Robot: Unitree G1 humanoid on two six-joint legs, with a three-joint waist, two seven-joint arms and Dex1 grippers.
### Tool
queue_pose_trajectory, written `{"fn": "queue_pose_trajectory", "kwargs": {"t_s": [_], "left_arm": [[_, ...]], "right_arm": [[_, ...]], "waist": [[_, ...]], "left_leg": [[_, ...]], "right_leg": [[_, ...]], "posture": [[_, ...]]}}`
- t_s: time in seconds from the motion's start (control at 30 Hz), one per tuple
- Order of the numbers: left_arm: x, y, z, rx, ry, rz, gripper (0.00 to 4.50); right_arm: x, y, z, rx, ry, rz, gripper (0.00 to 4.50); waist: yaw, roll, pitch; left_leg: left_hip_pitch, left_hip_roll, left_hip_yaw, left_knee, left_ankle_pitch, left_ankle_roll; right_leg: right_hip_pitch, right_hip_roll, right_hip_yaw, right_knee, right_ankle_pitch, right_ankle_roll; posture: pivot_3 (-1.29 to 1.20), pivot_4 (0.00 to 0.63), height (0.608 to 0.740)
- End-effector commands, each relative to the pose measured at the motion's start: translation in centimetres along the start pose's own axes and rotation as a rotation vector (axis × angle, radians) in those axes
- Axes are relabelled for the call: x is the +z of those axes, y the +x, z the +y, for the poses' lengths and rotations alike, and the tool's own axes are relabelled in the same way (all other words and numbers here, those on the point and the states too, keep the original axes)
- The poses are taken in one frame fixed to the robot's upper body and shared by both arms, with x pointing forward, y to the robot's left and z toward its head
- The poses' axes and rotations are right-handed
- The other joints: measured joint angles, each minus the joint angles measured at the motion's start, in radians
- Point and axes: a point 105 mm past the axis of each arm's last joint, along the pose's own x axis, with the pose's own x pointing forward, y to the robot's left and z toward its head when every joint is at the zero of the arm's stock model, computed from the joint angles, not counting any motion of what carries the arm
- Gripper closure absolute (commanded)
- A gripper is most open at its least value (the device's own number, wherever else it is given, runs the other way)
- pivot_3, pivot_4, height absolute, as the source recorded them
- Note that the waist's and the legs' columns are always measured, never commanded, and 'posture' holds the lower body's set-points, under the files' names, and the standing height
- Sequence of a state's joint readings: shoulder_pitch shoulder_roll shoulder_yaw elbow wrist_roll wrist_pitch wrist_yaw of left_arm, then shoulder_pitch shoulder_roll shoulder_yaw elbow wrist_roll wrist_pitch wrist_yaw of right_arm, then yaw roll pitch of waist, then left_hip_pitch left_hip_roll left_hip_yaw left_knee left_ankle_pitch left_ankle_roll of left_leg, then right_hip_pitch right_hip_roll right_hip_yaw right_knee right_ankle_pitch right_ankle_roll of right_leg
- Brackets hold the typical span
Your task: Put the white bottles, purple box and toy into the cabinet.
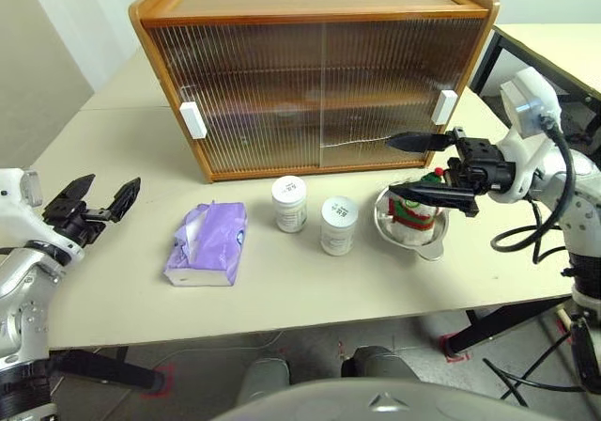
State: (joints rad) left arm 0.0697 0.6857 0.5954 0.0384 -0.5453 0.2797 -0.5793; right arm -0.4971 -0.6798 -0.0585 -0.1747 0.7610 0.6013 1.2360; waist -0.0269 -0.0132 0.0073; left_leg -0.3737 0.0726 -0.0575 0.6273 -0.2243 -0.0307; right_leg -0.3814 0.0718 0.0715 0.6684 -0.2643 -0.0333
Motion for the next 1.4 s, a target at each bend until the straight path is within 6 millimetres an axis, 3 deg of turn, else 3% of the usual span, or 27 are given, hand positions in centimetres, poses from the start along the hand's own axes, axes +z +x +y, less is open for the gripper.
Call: {"fn": "queue_pose_trajectory", "kwargs": {"t_s": [0.03,0.3,0.4,0.53,0.63,0.87,1.0,1.27,1.4], "left_arm": [[-0.3,-0.6,-1.3,-0.09,-0.036,0.026,0.69],[-2.4,-3.5,-4.9,-0.345,-0.088,0.183,3.44],[-2.7,-5.4,-5.8,-0.442,-0.1,0.258,4.48],[-2.1,-7.4,-6.7,-0.547,-0.164,0.306,4.48],[-2.0,-8.9,-6.8,-0.589,-0.181,0.341,3.87],[-2.5,-9.9,-6.8,-0.633,-0.124,0.363,1.43],[-3.2,-9.8,-6.4,-0.689,0.002,0.397,0.04],[-4.1,-7.9,-5.5,-0.778,0.304,0.388,0.04],[-5.0,-7.3,-6.0,-0.835,0.332,0.395,0.04]], "right_arm": [[-0.4,-0.1,-0.5,-0.023,-0.016,0.007,0.0],[-0.7,-0.2,-0.8,-0.042,-0.014,-0.003,0.0],[-0.7,-0.2,-0.9,-0.044,-0.012,-0.002,0.0],[-0.9,-0.3,-1.0,-0.044,-0.004,0.002,0.0],[-1.1,-0.3,-1.1,-0.038,0.009,0.005,0.0],[-1.3,-0.1,-1.2,-0.028,0.018,0.004,0.0],[-1.3,-0.1,-1.3,-0.026,0.02,0.004,0.0],[-1.3,-0.1,-1.2,-0.028,0.024,0.0,0.0],[-1.3,-0.1,-1.2,-0.032,0.027,-0.002,0.0]], "waist": [[0.003,0.0,0.0],[0.002,-0.002,-0.003],[0.001,-0.004,-0.004],[0.001,-0.005,-0.006],[0.001,-0.004,-0.008],[0.004,-0.002,-0.01],[0.005,-0.002,-0.01],[0.012,-0.001,-0.011],[0.01,-0.001,-0.012]], "left_leg": [[0.0,0.0,0.0,0.0,0.0,0.0],[-0.001,0.001,0.0,0.0,-0.001,-0.001],[-0.002,0.001,-0.001,0.0,-0.001,-0.002],[-0.002,0.002,-0.002,0.0,-0.002,-0.003],[-0.002,0.002,-0.006,0.0,-0.003,-0.006],[-0.002,0.004,-0.017,0.0,-0.005,-0.008],[-0.003,0.006,-0.021,0.0,-0.005,-0.009],[-0.003,0.007,-0.024,-0.001,-0.005,-0.009],[-0.006,0.007,-0.026,-0.001,-0.005,-0.008]], "right_leg": [[0.0,0.0,0.0,0.0,0.0,0.0],[-0.003,0.001,0.001,0.001,0.0,-0.001],[-0.004,0.001,0.002,0.001,0.0,-0.001],[-0.005,0.002,0.002,0.001,0.0,-0.001],[-0.005,0.002,0.002,0.001,-0.001,-0.002],[-0.006,0.001,0.009,0.001,-0.002,-0.007],[-0.007,0.004,0.009,0.001,-0.002,-0.009],[-0.007,0.005,0.01,0.001,0.0,-0.011],[-0.009,0.005,0.01,0.001,0.0,-0.012]], "posture": [[-0.01,0.0,0.74],[-0.01,0.0,0.74],[-0.01,0.0,0.74],[0.0,0.0,0.74],[0.01,0.0,0.74],[0.02,0.0,0.74],[0.02,0.0,0.74],[0.01,0.0,0.74],[-0.01,0.0,0.74]]}}
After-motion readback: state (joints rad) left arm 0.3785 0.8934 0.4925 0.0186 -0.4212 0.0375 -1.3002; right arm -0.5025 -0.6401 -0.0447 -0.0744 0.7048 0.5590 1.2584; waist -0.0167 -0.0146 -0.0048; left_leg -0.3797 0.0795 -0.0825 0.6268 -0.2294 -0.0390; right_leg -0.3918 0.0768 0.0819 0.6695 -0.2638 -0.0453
